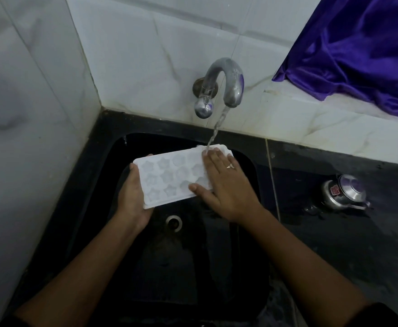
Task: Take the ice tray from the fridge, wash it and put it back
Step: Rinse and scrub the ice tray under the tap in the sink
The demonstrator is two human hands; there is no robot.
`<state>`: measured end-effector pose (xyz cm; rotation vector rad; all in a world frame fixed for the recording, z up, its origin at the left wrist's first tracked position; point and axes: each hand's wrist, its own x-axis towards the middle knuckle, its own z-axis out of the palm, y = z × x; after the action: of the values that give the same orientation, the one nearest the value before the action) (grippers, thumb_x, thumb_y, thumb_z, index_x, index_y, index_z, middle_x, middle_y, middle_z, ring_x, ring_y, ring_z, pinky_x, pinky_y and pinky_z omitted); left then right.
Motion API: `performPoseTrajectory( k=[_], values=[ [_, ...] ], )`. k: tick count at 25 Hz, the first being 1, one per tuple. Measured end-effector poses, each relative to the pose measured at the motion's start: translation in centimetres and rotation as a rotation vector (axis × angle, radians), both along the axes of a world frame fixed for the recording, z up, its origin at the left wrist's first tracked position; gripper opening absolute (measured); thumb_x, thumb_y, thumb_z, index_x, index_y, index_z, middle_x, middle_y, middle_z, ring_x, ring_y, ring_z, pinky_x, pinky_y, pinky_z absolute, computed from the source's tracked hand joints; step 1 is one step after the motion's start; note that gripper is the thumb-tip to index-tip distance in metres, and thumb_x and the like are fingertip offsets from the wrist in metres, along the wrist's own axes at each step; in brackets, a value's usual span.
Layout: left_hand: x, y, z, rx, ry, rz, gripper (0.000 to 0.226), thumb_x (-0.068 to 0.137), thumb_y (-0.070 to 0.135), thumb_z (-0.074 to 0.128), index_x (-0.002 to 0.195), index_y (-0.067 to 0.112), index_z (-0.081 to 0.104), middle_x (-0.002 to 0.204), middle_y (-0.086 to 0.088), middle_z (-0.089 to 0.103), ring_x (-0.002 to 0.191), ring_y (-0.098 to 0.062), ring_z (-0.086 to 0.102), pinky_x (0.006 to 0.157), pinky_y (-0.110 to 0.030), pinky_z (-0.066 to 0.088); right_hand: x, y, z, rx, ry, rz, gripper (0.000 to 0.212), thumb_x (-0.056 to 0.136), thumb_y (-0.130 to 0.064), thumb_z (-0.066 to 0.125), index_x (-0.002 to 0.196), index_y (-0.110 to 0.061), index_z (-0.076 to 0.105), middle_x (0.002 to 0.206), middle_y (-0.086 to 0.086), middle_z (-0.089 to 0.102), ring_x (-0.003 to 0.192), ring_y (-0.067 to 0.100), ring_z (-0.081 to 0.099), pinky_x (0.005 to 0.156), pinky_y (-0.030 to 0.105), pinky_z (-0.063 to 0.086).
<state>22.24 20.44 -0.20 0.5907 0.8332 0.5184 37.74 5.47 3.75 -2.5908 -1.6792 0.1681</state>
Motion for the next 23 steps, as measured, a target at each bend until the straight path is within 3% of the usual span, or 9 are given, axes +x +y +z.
performPoseTrajectory(
  k=[2, 7, 11, 15, 19, 23],
  values=[
    [0.1, 0.2, 0.0, 0.008, 0.002, 0.003, 0.048, 0.111, 0.051, 0.041, 0.135, 0.020, 0.068, 0.125, -0.005, 0.078, 0.109, -0.025, 0.077, 0.084, -0.041, 0.060, 0.9, -0.6, 0.2, 0.006, -0.044, 0.031, 0.090, 0.101, -0.075, 0.012, 0.166, -0.012, 0.019, 0.174, 0.007, 0.012, 0.162, 0.018, 0.001, 0.131, 0.044, 0.002],
    [0.3, 1.7, -0.3, -0.019, -0.031, 0.087, 0.049, 0.113, 0.051, 0.032, 0.126, 0.024, 0.070, 0.120, -0.001, 0.079, 0.109, -0.022, 0.077, 0.087, -0.042, 0.059, -0.5, -2.8, 0.1, -0.002, -0.080, 0.000, 0.095, 0.100, -0.076, 0.010, 0.164, -0.006, 0.023, 0.172, 0.012, 0.018, 0.161, 0.021, 0.009, 0.131, 0.046, 0.007],
    [1.3, 1.4, -1.2, -0.019, -0.030, 0.092, 0.054, 0.112, 0.054, 0.033, 0.137, 0.020, 0.066, 0.129, -0.006, 0.076, 0.119, -0.027, 0.073, 0.093, -0.045, 0.058, -3.8, -1.6, 0.1, 0.080, -0.062, 0.009, 0.085, 0.104, -0.070, 0.024, 0.151, -0.003, 0.046, 0.157, 0.017, 0.045, 0.151, 0.030, 0.033, 0.129, 0.046, 0.015],
    [2.0, 1.1, -1.4, -0.044, -0.046, 0.083, 0.052, 0.112, 0.054, 0.034, 0.136, 0.022, 0.067, 0.128, -0.006, 0.076, 0.115, -0.027, 0.075, 0.088, -0.044, 0.059, -3.5, -1.5, 0.1, 0.214, -0.020, 0.106, 0.062, 0.104, -0.057, 0.043, 0.133, -0.006, 0.062, 0.131, 0.012, 0.061, 0.123, 0.030, 0.054, 0.114, 0.045, 0.040],
    [2.0, 1.3, -1.3, -0.036, -0.041, 0.094, 0.054, 0.111, 0.055, 0.035, 0.140, 0.022, 0.066, 0.129, -0.005, 0.076, 0.115, -0.027, 0.075, 0.092, -0.045, 0.059, -2.5, -2.0, 0.7, 0.266, -0.090, -0.044, 0.055, 0.105, -0.053, 0.042, 0.123, -0.008, 0.068, 0.119, 0.010, 0.066, 0.113, 0.027, 0.057, 0.107, 0.044, 0.043],
    [3.1, 0.1, -1.6, -0.072, -0.017, 0.066, 0.055, 0.108, 0.058, 0.040, 0.138, 0.021, 0.068, 0.131, -0.010, 0.075, 0.120, -0.034, 0.072, 0.100, -0.052, 0.057, -4.8, -0.8, 0.0, 0.208, -0.005, 0.128, 0.051, 0.105, -0.049, 0.044, 0.122, -0.008, 0.069, 0.118, 0.009, 0.066, 0.111, 0.025, 0.058, 0.097, 0.041, 0.049]
  ],
)
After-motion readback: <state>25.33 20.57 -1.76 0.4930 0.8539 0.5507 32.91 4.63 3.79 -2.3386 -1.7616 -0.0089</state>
